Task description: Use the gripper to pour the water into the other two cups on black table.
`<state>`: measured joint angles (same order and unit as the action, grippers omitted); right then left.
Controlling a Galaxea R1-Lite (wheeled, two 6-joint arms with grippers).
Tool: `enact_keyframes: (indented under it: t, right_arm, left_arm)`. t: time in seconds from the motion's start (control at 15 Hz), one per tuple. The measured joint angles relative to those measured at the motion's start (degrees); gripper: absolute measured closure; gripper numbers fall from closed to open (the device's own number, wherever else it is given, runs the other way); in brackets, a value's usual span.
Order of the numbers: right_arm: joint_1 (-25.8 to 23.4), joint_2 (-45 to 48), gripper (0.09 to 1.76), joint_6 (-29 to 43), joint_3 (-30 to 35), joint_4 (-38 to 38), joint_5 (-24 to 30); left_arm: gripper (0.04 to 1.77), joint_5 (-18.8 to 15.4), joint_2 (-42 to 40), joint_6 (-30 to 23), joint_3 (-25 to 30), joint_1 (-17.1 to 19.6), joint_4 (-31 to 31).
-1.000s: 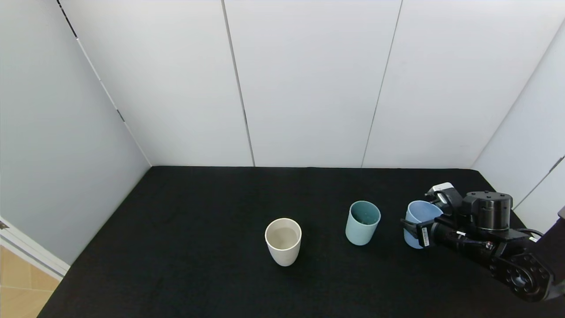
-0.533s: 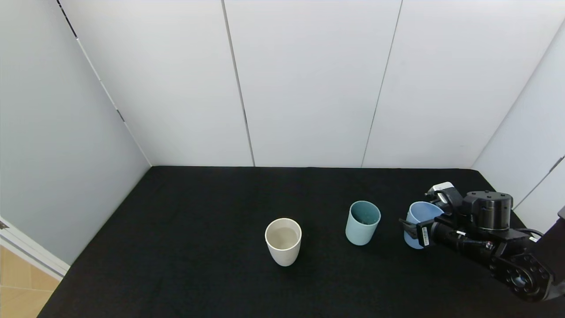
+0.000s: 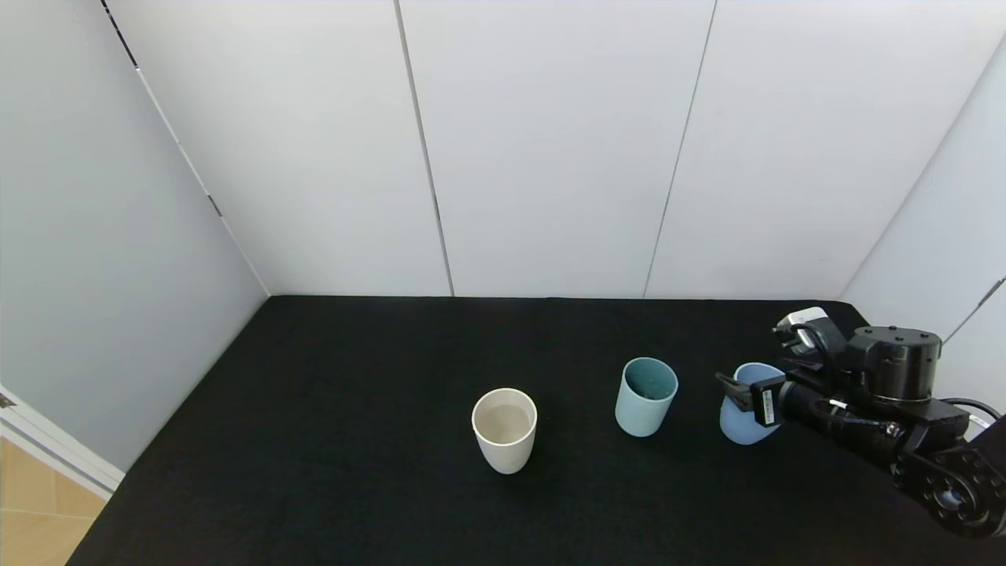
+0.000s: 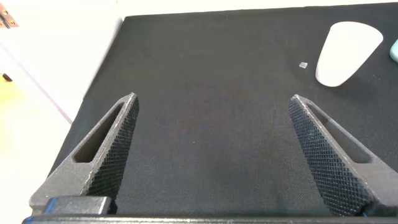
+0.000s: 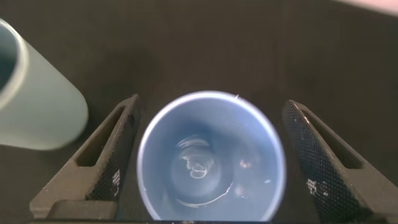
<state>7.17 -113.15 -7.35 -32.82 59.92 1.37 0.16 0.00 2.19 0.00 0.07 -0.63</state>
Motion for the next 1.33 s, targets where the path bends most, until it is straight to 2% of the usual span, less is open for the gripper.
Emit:
enact_keyframes:
  t: [0.67,0.8,1.13,1.33]
  right_arm:
    - [0.0,13.7,0.16,0.1,0.6,-6.7,-0.2]
    - [0.0,17.7,0.15,0.1,0.7,-10.6,-1.2]
    - [0.4,30.7,0.15,2.3,2.1,-24.6,-9.2]
    - [0.8,40.4,0.15,4.3,4.5,-32.8,-12.2]
  left_arm:
    - [0.09,0.0,0.0,0.0,0.0,0.0,0.0]
    - [0.09,0.0,0.0,0.0,0.0,0.0,0.0]
    - [0.09,0.0,0.0,0.0,0.0,0.0,0.0]
    - [0.09,0.0,0.0,0.0,0.0,0.0,0.0]
